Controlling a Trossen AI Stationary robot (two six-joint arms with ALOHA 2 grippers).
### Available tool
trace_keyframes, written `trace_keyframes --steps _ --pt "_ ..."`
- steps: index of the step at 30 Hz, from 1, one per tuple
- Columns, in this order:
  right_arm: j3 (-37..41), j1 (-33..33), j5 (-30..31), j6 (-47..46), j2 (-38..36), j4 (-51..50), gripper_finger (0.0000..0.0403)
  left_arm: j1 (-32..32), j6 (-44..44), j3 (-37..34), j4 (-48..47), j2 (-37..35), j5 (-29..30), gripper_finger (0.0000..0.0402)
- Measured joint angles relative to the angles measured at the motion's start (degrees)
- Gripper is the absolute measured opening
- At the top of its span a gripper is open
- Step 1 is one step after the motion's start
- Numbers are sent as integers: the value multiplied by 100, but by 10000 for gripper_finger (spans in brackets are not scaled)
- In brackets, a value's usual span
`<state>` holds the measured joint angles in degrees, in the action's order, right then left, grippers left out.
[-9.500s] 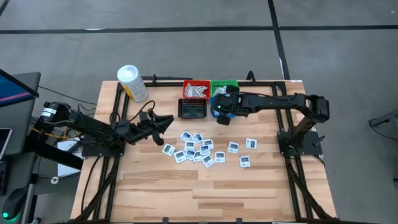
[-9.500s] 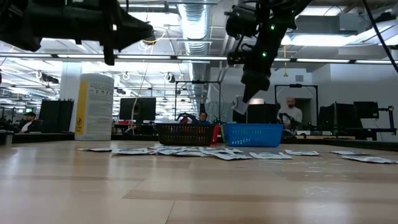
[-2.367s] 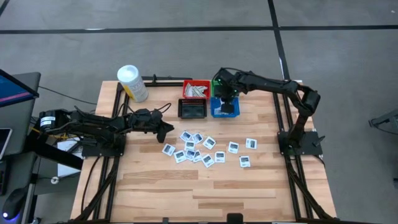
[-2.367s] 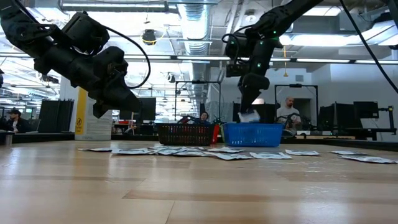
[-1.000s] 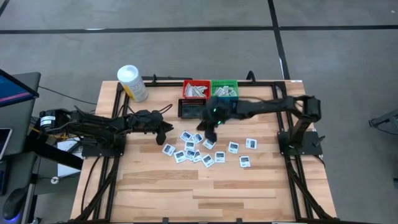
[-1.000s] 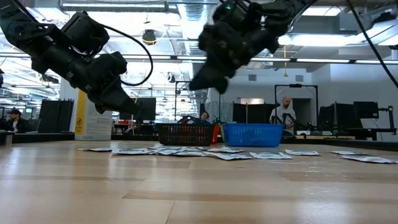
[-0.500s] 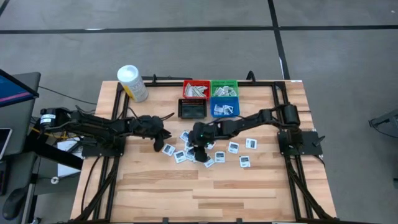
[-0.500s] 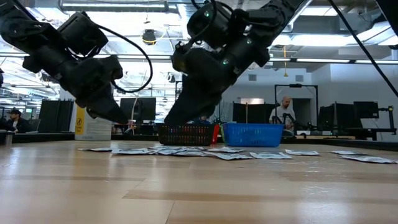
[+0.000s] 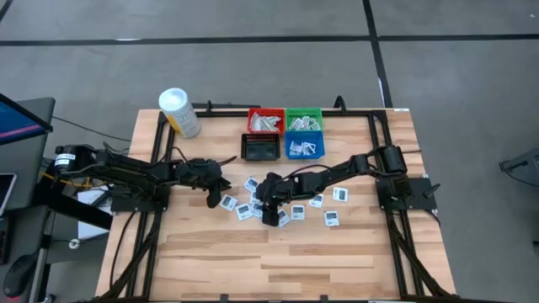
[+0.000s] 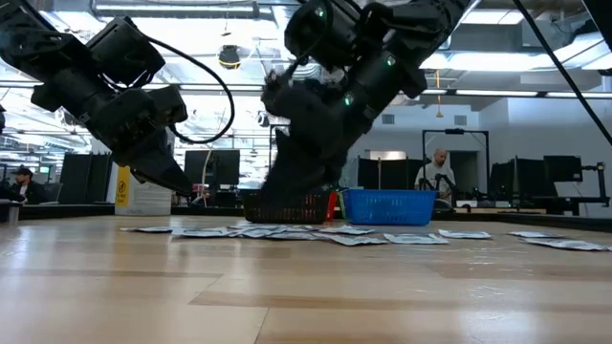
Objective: Pick & Place First Aid Supplies
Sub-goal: Put the alcohol pad into the blue basket
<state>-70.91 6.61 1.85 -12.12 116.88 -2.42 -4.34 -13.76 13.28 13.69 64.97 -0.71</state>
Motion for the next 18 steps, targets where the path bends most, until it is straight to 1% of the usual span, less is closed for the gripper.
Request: trace_keyframes --steps 6,11,15,18 --pt "-1 174 289 -319 274 10 164 0 0 0 -17 0 1 78" --pt "-29 258 327 -490 398 35 145 0 2 0 -102 0 0 78" --pt "-26 276 536 -490 377 -5 121 0 2 0 -140 0 2 78" --pt "-43 270 572 -477 368 -60 96 0 2 0 -140 0 2 78"
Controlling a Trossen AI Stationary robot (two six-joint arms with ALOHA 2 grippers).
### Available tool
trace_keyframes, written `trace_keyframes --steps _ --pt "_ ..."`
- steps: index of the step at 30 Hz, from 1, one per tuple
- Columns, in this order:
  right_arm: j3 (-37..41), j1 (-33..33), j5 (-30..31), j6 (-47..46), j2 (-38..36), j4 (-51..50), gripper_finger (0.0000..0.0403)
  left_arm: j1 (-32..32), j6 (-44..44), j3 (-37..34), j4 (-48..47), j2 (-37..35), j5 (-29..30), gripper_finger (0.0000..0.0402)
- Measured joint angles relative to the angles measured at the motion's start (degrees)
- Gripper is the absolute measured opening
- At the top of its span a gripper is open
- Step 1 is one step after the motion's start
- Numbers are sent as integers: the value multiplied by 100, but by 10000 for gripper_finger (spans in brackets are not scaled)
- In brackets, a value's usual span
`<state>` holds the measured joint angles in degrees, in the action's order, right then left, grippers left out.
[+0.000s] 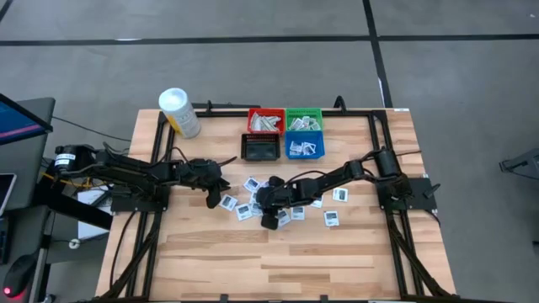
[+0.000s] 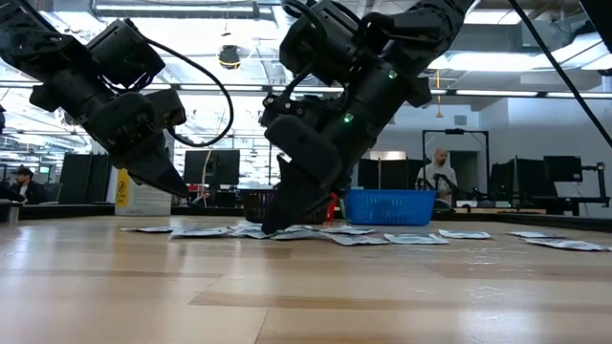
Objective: Pick & Place First Aid Supplies
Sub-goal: Put the alcohol pad into the blue basket
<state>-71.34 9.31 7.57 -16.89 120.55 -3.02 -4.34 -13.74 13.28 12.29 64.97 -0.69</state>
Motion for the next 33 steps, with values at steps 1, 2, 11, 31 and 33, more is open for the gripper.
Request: trace_keyframes --steps 1,2,11,31,33 --pt "-16 -1 0 10 0 -19 87 0 0 0 0 0 0 78" --pt "-37 2 -1 41 2 -31 78 0 0 0 -4 0 0 78" --pt "-146 41 -19 220 -283 -217 4 -3 0 0 -33 0 68 78" --pt "-165 -1044 1323 964 -2444 -2944 4 -17 -59 -20 -31 2 413 78" --pt "-165 -1240 1429 998 -2538 -3188 3 -17 -85 -20 -31 2 413 78"
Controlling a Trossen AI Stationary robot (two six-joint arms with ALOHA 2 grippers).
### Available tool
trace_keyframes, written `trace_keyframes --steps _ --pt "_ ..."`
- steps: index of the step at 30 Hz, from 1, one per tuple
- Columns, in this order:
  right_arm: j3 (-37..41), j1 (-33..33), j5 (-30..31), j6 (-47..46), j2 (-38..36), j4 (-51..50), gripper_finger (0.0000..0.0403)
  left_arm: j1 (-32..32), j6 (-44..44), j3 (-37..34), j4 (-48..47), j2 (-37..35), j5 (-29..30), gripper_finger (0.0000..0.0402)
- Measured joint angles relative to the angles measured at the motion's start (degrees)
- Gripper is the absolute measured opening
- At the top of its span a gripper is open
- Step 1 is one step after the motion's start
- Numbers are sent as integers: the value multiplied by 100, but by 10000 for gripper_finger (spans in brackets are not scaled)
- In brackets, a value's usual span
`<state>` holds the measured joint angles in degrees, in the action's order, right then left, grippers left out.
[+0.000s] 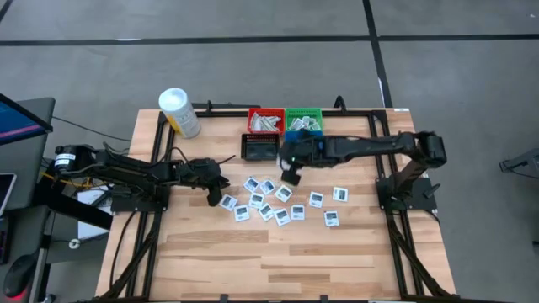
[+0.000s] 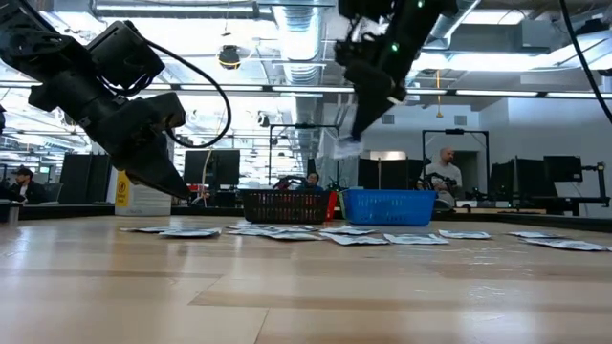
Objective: Pick & Place First Aid Supplies
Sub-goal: Put the alcohol pad into the blue basket
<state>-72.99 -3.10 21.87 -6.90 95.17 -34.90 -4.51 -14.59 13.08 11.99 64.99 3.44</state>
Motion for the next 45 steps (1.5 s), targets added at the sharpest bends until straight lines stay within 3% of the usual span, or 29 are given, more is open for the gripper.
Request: trace_keyframes --steps 8,18,24,30,38,45 --pt "0 -866 90 338 -61 -889 3 4 -285 -2 2 -2 151 78" --pt "7 -1680 51 751 -21 -939 9 4 -998 -2 2 0 149 78" --pt "7 -1869 -221 1033 -21 -942 41 9 -1337 -2 2 -1 149 78" --pt "7 -1799 -391 1006 -21 -930 79 159 -1424 -2 2 0 151 78" --pt "7 -1108 -1803 1202 -21 3 77 419 -1445 -2 2 0 332 78" --pt "394 -365 -1906 1293 -21 1340 76 583 -1440 -2 2 -1 604 78"
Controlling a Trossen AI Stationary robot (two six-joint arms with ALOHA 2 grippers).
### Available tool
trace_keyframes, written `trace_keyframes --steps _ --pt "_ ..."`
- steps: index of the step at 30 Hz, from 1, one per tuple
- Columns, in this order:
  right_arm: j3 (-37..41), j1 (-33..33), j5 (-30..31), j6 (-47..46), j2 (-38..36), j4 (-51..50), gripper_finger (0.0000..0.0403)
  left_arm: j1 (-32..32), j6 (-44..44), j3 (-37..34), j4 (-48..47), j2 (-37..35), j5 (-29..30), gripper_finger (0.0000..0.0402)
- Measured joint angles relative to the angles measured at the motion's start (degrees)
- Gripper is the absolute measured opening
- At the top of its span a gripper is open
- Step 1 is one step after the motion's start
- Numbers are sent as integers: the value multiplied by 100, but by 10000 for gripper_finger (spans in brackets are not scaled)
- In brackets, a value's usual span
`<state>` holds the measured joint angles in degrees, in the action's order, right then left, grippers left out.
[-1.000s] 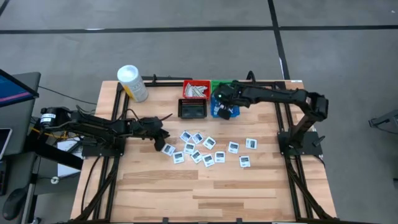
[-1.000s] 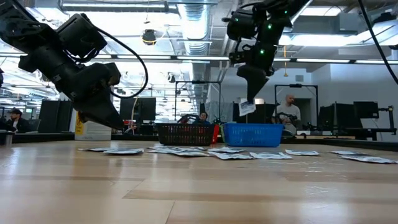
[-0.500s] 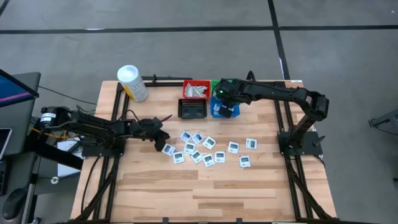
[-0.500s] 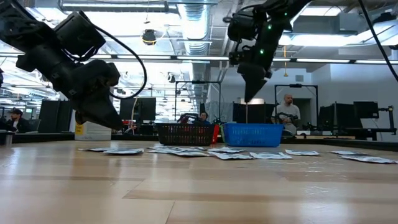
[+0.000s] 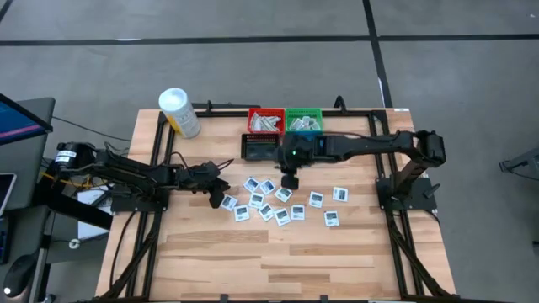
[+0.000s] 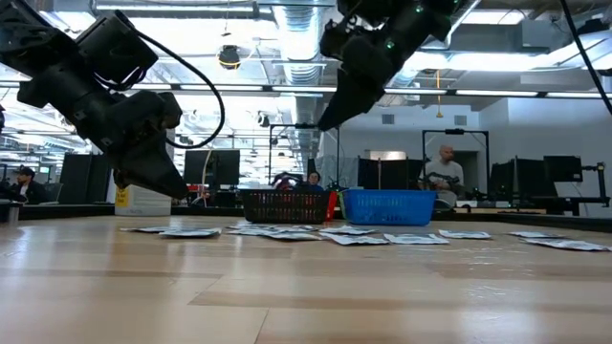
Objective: Pick & Place First Aid Supplies
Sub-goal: Put the alcohol pad into the blue basket
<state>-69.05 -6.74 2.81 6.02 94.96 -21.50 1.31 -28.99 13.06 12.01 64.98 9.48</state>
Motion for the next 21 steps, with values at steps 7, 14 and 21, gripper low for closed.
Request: trace_keyframes --steps 7,14,21 --pt "385 345 -4 -477 294 976 76 3 16 -2 0 1 83 78" --pt "336 535 -1 -610 1222 1715 76 3 13 -11 38 0 143 78" --pt "312 437 17 -960 1705 1715 76 59 -3 -11 44 1 143 78"
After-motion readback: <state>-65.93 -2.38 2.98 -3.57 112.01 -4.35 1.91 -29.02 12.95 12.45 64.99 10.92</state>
